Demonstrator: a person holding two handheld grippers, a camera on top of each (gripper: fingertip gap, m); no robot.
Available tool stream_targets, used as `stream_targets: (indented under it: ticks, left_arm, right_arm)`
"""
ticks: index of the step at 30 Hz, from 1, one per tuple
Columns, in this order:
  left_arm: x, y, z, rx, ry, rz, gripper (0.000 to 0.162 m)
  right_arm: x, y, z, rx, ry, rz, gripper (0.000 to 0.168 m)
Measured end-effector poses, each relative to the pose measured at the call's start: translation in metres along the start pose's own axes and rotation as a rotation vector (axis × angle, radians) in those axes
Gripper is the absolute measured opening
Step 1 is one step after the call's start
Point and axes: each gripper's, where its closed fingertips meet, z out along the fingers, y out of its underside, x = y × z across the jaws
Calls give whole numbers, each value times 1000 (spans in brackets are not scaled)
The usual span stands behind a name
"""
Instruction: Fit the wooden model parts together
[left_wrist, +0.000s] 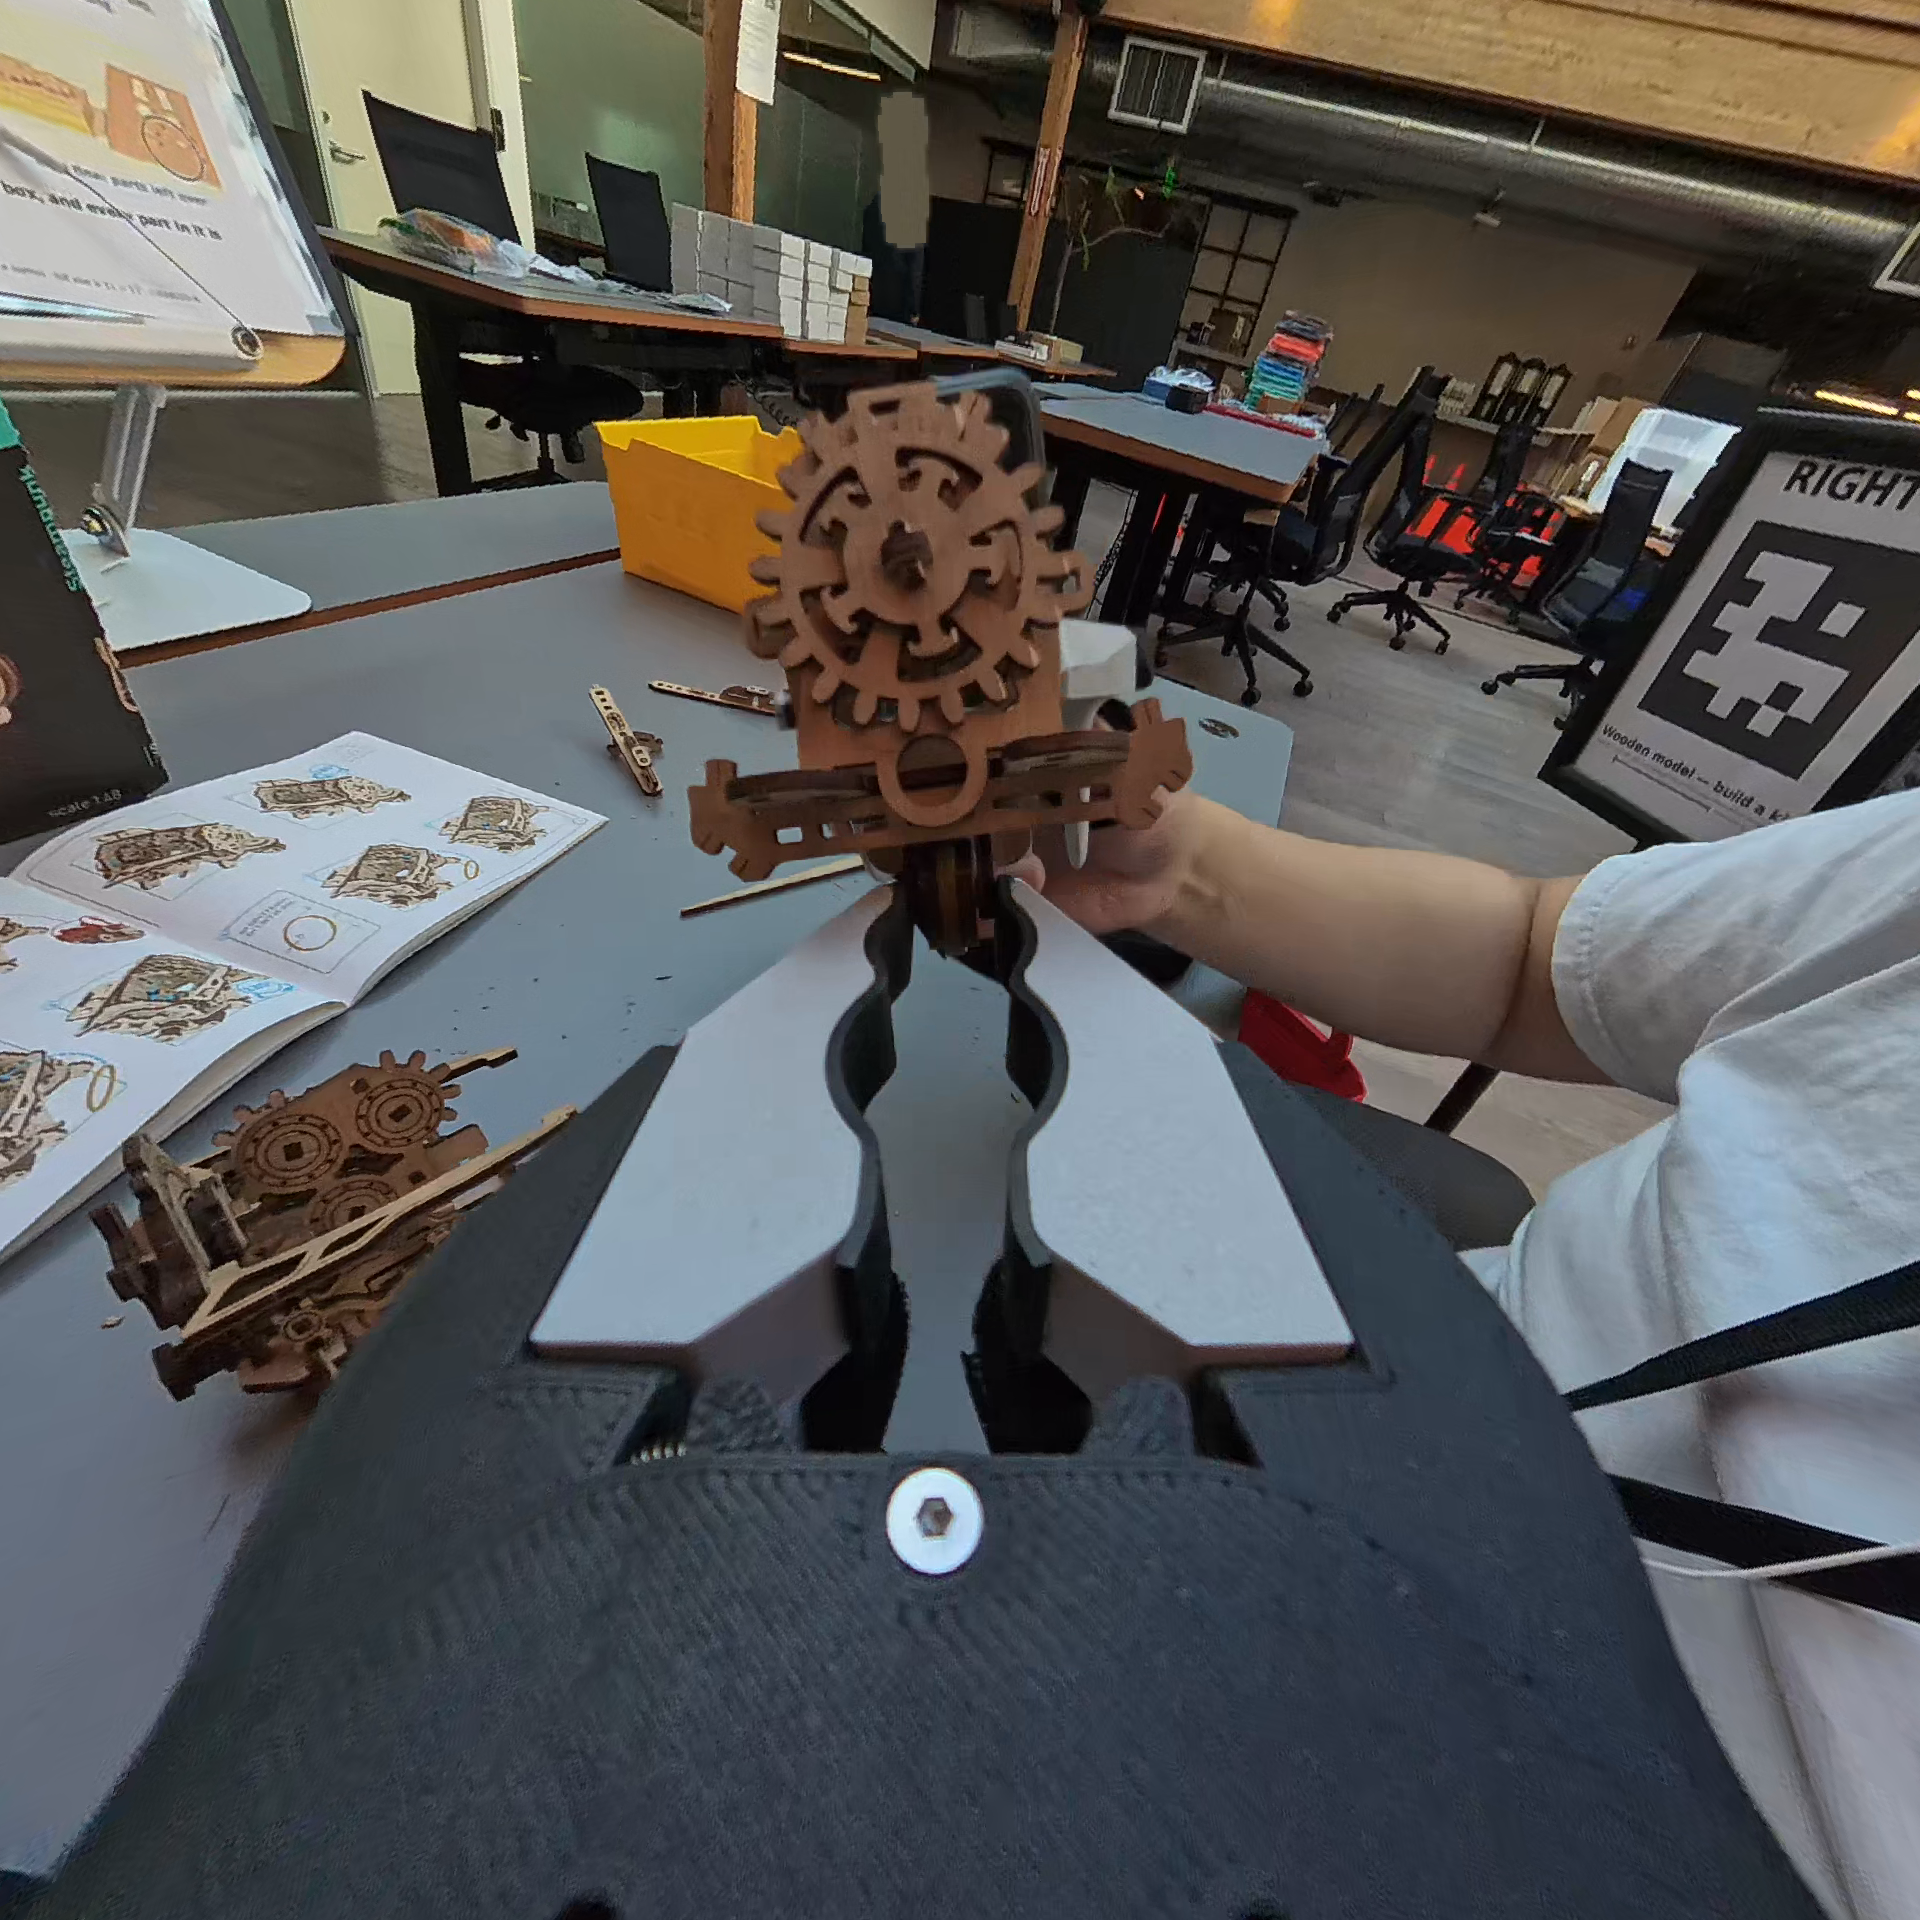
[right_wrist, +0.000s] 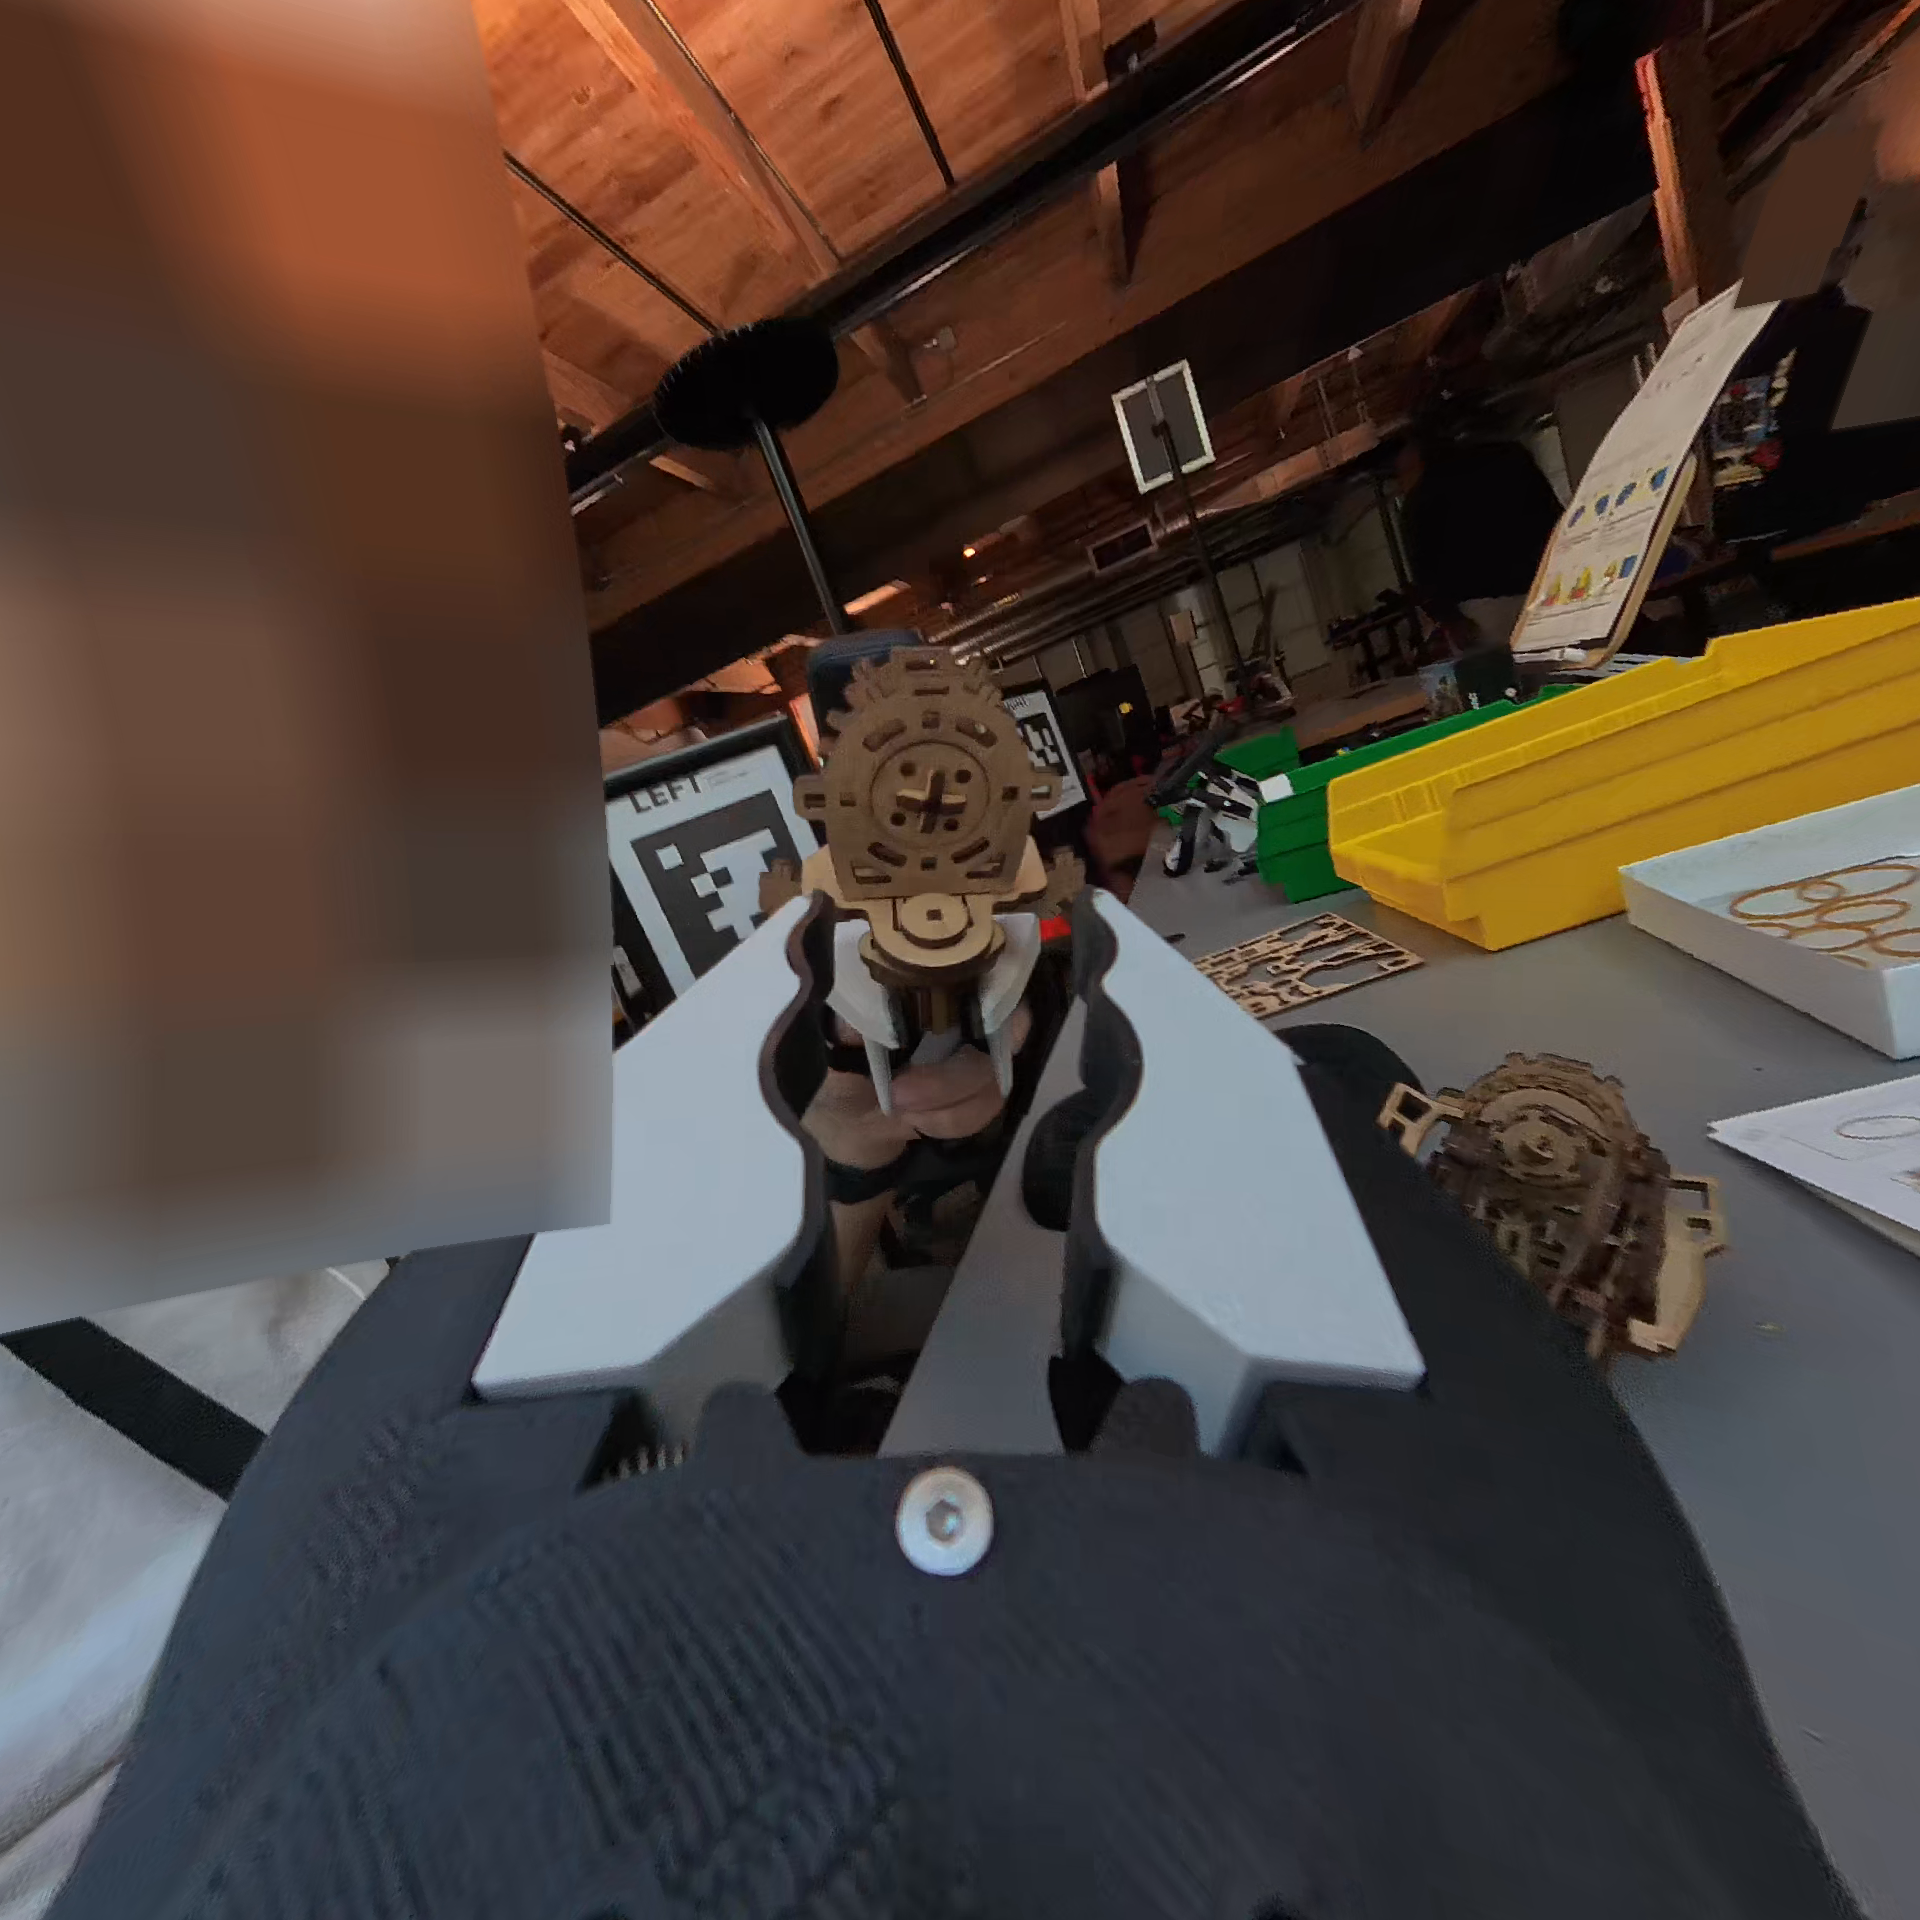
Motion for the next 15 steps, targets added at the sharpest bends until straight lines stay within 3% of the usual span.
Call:
stream_targets:
  ticks: [4, 8, 11, 15]
  left_arm:
    - [-8, 23, -4, -129, -45, 85, 14]
    - [-10, 43, -4, -244, -74, 183, 14]
    - [-9, 55, 0, -303, -85, 272, 14]
    - [-5, 61, 6, -334, -95, 333, 14]
  right_arm:
    - [6, 1, -12, -299, 124, -298, 68]
    - [-6, 7, -8, -590, 106, -516, 90]
    - [-9, 23, -8, -768, 52, -572, 94]
    - [-7, 41, -7, -875, 8, -544, 88]
